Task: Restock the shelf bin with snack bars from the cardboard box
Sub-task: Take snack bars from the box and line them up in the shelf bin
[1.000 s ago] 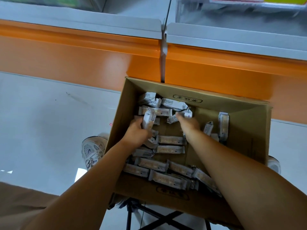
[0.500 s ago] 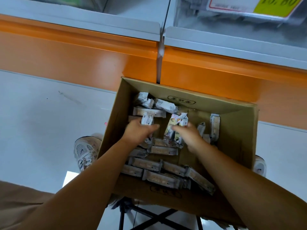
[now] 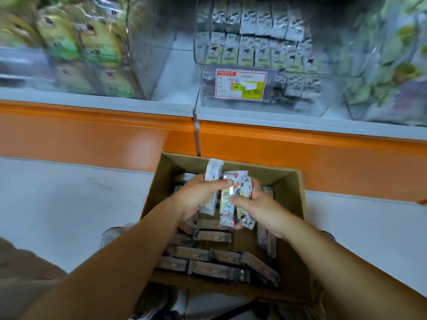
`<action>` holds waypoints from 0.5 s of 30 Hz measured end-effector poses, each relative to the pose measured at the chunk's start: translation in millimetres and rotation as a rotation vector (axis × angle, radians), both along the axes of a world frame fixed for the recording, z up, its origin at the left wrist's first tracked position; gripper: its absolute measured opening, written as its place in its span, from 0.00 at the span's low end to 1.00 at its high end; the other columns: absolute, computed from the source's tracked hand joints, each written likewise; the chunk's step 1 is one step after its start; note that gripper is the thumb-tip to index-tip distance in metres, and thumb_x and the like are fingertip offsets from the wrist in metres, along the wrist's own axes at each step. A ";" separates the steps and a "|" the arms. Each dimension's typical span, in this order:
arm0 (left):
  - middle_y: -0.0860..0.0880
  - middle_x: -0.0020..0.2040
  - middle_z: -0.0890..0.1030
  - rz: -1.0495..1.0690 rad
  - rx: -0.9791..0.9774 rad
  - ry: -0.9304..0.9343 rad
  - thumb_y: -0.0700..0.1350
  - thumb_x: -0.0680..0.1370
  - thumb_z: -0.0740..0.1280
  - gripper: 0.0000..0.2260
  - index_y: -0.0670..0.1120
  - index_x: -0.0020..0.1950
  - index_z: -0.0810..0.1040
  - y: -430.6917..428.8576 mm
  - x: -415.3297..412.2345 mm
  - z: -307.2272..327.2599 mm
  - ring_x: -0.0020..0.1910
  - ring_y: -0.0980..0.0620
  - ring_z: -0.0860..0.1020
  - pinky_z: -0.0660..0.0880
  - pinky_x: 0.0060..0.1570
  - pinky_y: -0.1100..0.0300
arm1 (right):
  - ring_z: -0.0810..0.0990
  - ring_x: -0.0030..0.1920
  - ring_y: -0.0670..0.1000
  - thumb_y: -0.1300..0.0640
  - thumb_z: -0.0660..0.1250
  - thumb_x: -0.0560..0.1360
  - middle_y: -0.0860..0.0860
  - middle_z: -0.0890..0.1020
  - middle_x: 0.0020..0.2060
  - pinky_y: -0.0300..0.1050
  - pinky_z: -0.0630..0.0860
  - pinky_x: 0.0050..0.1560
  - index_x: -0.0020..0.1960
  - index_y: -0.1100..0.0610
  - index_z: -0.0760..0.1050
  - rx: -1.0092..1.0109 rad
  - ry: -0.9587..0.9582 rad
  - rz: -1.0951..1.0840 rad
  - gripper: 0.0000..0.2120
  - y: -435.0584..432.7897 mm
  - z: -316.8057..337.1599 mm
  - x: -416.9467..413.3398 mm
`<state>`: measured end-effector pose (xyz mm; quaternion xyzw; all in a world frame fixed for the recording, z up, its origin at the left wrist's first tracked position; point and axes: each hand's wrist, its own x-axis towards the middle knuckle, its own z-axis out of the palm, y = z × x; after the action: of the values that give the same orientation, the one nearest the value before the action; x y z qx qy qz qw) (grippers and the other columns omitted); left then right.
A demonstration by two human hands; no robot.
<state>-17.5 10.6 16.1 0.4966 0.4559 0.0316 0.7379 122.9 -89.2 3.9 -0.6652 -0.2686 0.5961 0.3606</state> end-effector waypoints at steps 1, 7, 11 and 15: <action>0.53 0.51 0.86 -0.006 0.021 -0.024 0.53 0.73 0.74 0.15 0.51 0.58 0.82 0.7 0.2 11.5 0.54 0.54 0.83 0.77 0.59 0.49 | 0.82 0.52 0.51 0.58 0.68 0.76 0.52 0.78 0.58 0.46 0.82 0.38 0.67 0.45 0.57 0.027 0.016 -0.015 0.27 -0.1 10.6 2.0; 0.45 0.57 0.84 0.098 0.090 -0.118 0.58 0.63 0.80 0.34 0.48 0.65 0.76 15.4 4.2 75.1 0.57 0.42 0.82 0.72 0.64 0.38 | 0.82 0.54 0.58 0.60 0.73 0.65 0.58 0.80 0.54 0.62 0.76 0.58 0.57 0.49 0.65 0.202 -0.087 0.013 0.26 -2.6 69.7 9.5; 0.38 0.55 0.84 0.072 0.144 -0.221 0.46 0.75 0.71 0.15 0.43 0.61 0.80 23.7 2.8 121.3 0.56 0.39 0.82 0.75 0.61 0.38 | 0.81 0.56 0.59 0.65 0.73 0.69 0.57 0.78 0.57 0.63 0.78 0.56 0.58 0.50 0.74 0.369 -0.077 -0.058 0.21 -4.0 106.9 19.7; 0.40 0.55 0.85 0.013 0.228 -0.297 0.41 0.75 0.72 0.15 0.42 0.62 0.80 28.3 4.2 160.2 0.55 0.42 0.83 0.78 0.58 0.44 | 0.84 0.50 0.58 0.66 0.71 0.72 0.58 0.80 0.54 0.57 0.80 0.51 0.68 0.47 0.69 0.507 -0.102 -0.056 0.29 -10.3 150.1 24.2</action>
<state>-13.2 38.9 176.4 0.5638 0.3385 0.1610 0.7360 147.1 -99.5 154.0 -0.5901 -0.4087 0.4652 0.5180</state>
